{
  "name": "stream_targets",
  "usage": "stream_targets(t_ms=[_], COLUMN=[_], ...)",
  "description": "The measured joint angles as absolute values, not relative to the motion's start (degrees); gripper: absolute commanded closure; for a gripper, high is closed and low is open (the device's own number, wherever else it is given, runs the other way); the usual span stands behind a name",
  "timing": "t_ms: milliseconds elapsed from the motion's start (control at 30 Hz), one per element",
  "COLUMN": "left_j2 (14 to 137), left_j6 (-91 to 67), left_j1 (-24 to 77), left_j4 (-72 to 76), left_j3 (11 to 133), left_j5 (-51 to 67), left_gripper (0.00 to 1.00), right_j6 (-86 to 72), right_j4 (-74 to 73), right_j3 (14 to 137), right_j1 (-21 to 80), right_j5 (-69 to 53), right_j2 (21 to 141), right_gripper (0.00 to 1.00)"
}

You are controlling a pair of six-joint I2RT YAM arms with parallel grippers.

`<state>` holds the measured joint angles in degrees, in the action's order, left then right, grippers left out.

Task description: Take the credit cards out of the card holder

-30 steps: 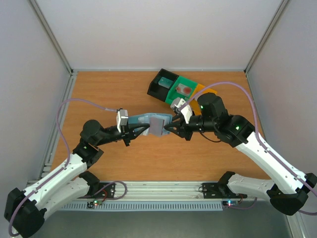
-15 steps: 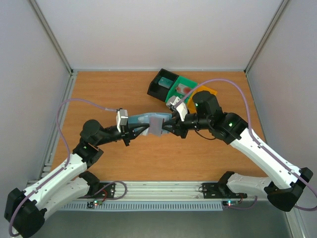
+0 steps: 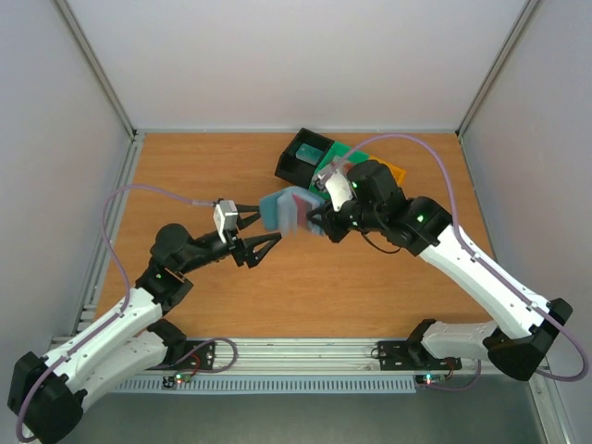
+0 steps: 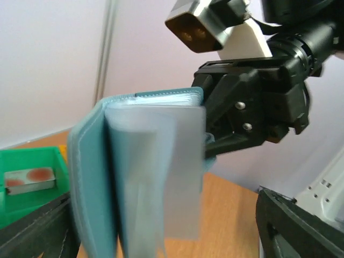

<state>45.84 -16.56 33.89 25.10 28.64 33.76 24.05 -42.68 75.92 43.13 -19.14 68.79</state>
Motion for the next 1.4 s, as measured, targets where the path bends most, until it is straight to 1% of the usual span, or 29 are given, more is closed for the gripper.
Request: stream_targets(t_ms=[100,233,300,400,567,733,767,867,933,1067,1167,1300,1400], left_j2=[45.7,45.7,45.7,45.7,45.9,47.0,47.5,49.7,50.9,51.2,51.1,49.1,46.7], left_j6=[-14.3,-12.4,-11.9,-11.9,-12.3,-11.0,-10.9,-12.0,-12.7,-13.3,-13.3,-13.6,-13.8], left_j1=[33.9,33.9,33.9,33.9,35.4,40.1,41.3,43.5,43.7,43.7,42.6,39.8,39.4], left_j4=[24.2,23.6,23.6,23.7,24.0,26.4,27.1,27.5,26.8,23.6,20.2,17.6,17.6], left_j3=[28.6,28.6,28.6,28.6,28.6,28.6,28.6,29.5,29.8,30.0,30.0,30.0,30.0], left_j5=[30.0,28.2,28.8,31.6,36.4,41.3,41.8,40.8,37.8,29.4,24.9,25.2,29.2], left_gripper=[0.15,0.24,0.28,0.33,0.48,0.49,0.51,0.60,0.65,0.67,0.68,0.68,0.68], right_j6=[21.1,16.9,15.4,14.5,14.3,13.8,13.8,13.8,13.9,15.2,17.7,21.8,25.0], right_j4=[-50.7,-61.7,-65.4,-68.2,-67.5,-64.9,-64.6,-63.4,-62.2,-58.2,-55.2,-52.6,-51.6], right_j3=[82.1,90.2,91.8,91.8,92.6,93.5,94.1,95.5,95.5,92.9,88.8,83.0,81.0], right_j1=[43.1,43.1,43.5,44.4,45.3,46.0,46.5,47.6,48.0,48.1,48.1,48.1,48.0], right_j5=[-3.0,15.4,20.8,22.7,16.9,10.6,9.7,7.4,5.0,-1.6,-7.1,-14.2,-19.9], right_j2=[72.8,81.1,84.8,87.4,86.9,86.6,86.8,87.9,88.1,86.6,83.1,75.7,70.8], right_gripper=[0.99,0.99,0.99,0.99,0.99,0.99,0.99,0.99,0.99,0.99,0.99,0.99,0.99])
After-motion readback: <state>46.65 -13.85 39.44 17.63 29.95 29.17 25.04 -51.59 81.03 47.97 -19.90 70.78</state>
